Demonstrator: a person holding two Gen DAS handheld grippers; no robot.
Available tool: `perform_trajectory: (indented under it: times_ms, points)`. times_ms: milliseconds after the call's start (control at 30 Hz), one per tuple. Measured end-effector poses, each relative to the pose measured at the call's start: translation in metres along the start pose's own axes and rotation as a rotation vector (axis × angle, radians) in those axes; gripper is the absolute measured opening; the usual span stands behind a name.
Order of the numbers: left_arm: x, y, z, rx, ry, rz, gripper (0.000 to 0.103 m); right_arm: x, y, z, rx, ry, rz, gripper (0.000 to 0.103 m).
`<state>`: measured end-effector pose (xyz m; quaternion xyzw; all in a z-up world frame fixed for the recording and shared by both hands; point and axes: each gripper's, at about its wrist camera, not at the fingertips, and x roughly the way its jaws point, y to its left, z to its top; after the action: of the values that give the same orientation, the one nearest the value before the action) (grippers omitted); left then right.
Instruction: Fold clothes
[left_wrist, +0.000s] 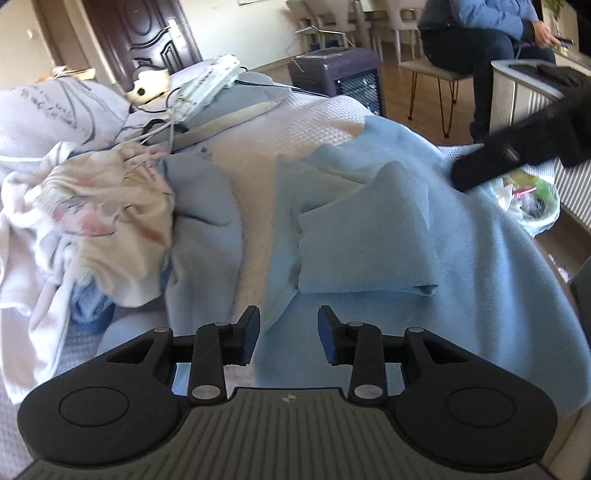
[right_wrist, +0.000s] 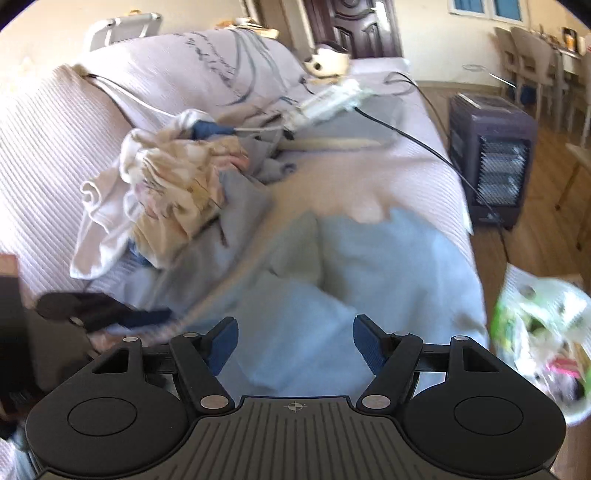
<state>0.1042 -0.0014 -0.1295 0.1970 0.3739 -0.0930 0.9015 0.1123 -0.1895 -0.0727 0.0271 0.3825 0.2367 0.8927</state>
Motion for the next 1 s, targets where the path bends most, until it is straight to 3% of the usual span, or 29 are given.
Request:
perform_trajectory:
  times_ms: [267,367,500,700,900,1000]
  points:
    - [0.012,0.009,-0.013,-0.048,0.049,0.027,0.033,0.064,0.046,0.026,-0.111,0.066,0.126,0.069]
    - [0.014,0.015,-0.017,-0.062,0.06,0.043,0.033,0.089,0.061,0.025,-0.154,0.113,0.1,0.064]
    - [0.016,0.019,-0.021,-0.082,0.066,0.044,0.033,0.117,0.062,0.008,-0.23,0.175,-0.001,0.055]
    - [0.014,0.02,-0.022,-0.101,0.068,0.039,0.033,0.107,0.04,-0.004,-0.165,0.168,-0.001,0.02]
    - [0.008,0.016,-0.017,-0.098,0.039,0.035,0.033,0.049,0.008,0.0,-0.025,0.056,-0.025,0.016]
    - [0.007,0.007,-0.013,-0.066,0.029,0.017,0.033,0.025,-0.01,-0.009,0.034,0.039,-0.102,0.009]
